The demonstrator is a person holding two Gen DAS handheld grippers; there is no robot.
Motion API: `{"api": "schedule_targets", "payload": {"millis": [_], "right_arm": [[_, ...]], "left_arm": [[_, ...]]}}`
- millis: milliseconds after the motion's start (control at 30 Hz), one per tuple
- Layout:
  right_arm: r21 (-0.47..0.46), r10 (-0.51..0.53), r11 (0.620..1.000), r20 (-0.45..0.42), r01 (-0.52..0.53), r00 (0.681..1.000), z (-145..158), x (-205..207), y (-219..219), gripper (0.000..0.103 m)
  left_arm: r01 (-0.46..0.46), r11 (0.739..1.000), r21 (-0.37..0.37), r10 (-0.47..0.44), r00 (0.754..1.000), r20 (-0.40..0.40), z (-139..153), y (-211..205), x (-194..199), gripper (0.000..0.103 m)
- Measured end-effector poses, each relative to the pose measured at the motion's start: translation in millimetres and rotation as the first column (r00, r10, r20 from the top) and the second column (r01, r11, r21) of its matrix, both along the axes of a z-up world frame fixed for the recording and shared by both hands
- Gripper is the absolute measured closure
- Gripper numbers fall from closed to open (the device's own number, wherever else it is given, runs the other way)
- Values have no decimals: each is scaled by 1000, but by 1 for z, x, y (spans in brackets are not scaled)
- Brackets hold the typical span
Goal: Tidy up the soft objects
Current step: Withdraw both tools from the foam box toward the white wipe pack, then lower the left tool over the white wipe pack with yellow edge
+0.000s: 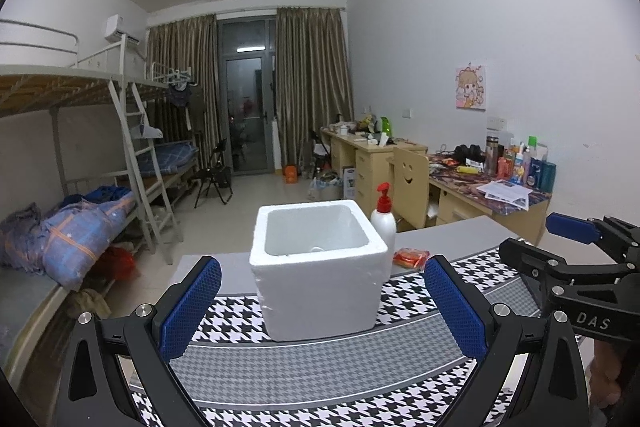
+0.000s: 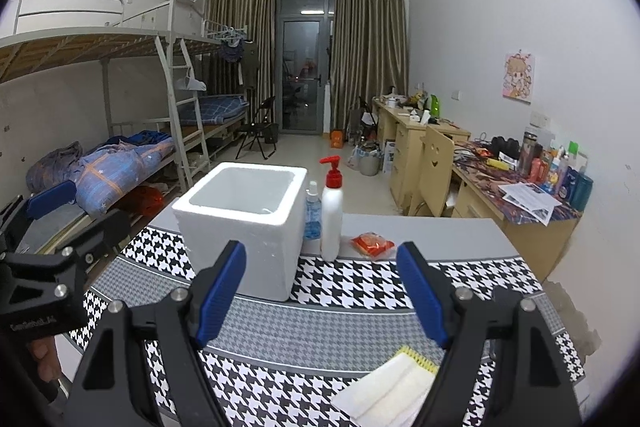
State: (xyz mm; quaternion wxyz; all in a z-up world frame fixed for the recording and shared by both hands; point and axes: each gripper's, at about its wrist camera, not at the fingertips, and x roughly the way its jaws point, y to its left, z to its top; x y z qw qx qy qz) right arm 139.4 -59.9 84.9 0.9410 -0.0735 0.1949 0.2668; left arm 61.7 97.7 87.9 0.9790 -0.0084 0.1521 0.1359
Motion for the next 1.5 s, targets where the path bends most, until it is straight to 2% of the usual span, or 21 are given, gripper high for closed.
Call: {"api": "schedule_targets", "payload": {"millis": [333, 533, 700, 900, 1133, 1500], "right_arm": [[7, -27, 1000, 2, 27, 1000, -4, -7, -14, 21], [3, -56, 998, -5, 56, 998, -11, -5, -22, 21], [12, -82, 997, -10, 82, 997, -15, -6, -34, 21], [6, -104, 995, -25, 104, 994, -22, -5, -43, 21], [-8, -144, 990, -36, 143, 989, -32, -1, -55, 21], [-9, -198, 980, -64, 198, 978, -44, 2, -75, 21]], "left_arm": [[29, 999, -19, -29, 1000, -1, -7, -11, -1, 1], [81, 996, -40, -81, 997, 3, -12, -22, 1, 1], [75, 997, -24, -75, 997, 6, -18, -33, 4, 1], [111, 991, -72, -112, 994, -10, -25, -38, 11, 1], [131, 989, -73, -128, 991, 45, -26, -50, 11, 1], [206, 974, -90, -207, 978, -3, -38, -68, 27, 1]]}}
